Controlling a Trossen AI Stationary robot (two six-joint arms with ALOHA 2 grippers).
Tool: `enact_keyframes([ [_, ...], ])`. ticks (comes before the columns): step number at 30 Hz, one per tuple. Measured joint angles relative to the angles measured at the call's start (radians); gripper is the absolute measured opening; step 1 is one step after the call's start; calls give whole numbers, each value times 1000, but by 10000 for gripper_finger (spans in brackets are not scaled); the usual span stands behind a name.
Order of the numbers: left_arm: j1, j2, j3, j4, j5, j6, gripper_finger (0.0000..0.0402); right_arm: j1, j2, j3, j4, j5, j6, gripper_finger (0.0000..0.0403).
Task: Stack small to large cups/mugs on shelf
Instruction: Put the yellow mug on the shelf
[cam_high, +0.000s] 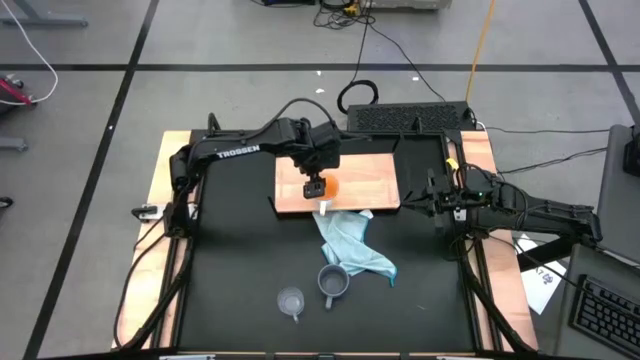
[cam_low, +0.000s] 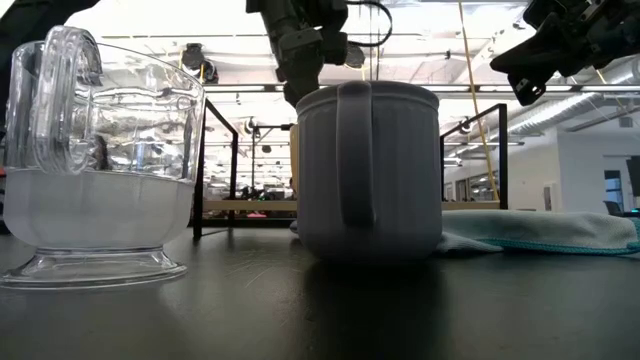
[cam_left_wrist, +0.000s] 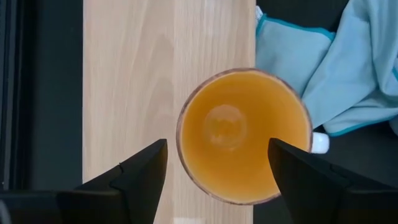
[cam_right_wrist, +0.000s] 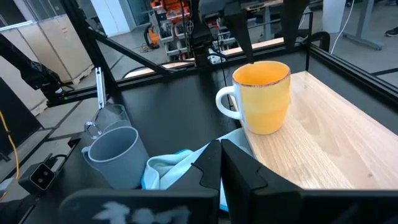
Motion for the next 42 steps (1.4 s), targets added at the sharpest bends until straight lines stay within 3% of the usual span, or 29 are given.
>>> enact_keyframes([
  [42, 47, -1, -152, 123, -9, 86, 267, 0, 0, 0, -2, 0, -19, 0],
])
